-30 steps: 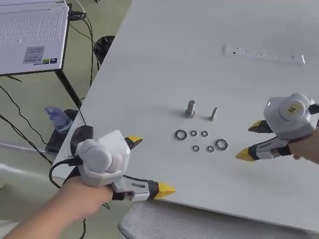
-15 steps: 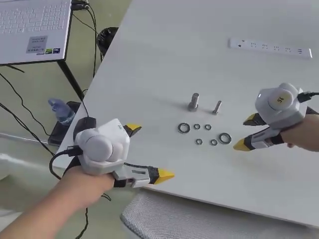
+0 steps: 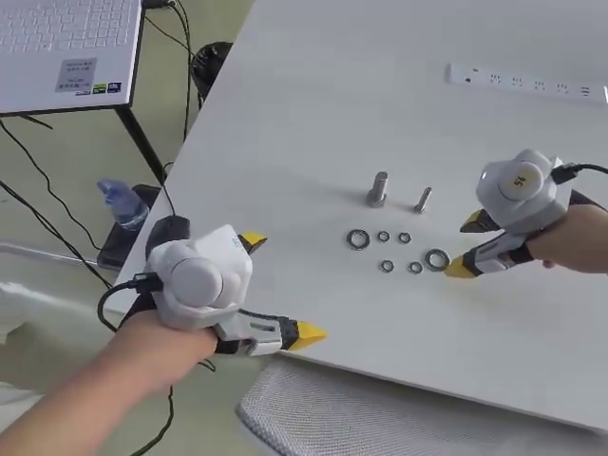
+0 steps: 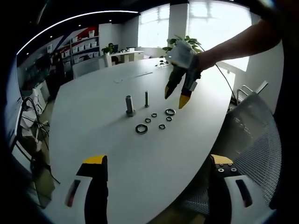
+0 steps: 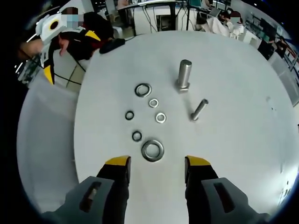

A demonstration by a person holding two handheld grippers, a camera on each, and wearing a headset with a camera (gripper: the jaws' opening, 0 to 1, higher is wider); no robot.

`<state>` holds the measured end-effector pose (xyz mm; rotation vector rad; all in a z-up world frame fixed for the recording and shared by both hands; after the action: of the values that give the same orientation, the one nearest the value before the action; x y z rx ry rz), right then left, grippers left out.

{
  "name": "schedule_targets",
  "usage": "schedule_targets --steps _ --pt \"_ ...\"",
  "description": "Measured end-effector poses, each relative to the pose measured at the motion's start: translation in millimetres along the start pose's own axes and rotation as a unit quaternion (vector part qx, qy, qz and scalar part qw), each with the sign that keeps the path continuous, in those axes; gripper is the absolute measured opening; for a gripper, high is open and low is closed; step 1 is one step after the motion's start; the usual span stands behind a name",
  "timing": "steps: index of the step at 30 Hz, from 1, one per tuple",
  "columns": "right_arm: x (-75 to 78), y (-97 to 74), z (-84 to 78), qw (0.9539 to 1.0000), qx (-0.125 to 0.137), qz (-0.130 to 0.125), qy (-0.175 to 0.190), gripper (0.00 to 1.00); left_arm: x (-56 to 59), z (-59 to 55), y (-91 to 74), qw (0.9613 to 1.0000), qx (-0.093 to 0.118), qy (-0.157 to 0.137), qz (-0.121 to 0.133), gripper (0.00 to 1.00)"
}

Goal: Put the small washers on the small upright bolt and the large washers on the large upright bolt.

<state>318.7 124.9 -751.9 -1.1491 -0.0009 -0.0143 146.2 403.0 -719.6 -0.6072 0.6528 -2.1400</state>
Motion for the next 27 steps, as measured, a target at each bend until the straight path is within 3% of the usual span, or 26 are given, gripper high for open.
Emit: schedule_targets --steps 10,14,19,27 --pt "-6.5 15.1 5.4 0.9990 -0.023 0.009 -0.036 0.43 -6.6 -2.9 0.4 0.9997 -0.017 0.013 0.013 0.87" --pt "-4.9 18.3 9.5 0.9986 -0.028 0.004 -0.045 0.41 -6.0 -3.9 -1.6 0.9997 -0.014 0.014 0.015 0.85" --pt "-7.0 24.6 9.4 0.9959 -0.056 0.005 -0.071 0.39 -5.8 -1.5 -4.4 0.9998 -0.006 0.014 0.016 0.83" --pt "-8.3 27.7 11.9 0.9960 -0.053 -0.001 -0.072 0.36 -1.8 -2.7 -6.2 0.9998 -0.008 0.013 0.009 0.83"
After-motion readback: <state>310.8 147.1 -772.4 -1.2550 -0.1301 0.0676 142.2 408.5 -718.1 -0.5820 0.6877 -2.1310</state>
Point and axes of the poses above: the centre of the closed fingertips' face, and the gripper's own axes: y roughly forward along the fingers, x roughly to its right, z roughly out of its top, the point moved 10 cm from there along -y, roughly backward along the fingers, and after that the axes turned 11 degrees about -y, right-handed, at the moved point
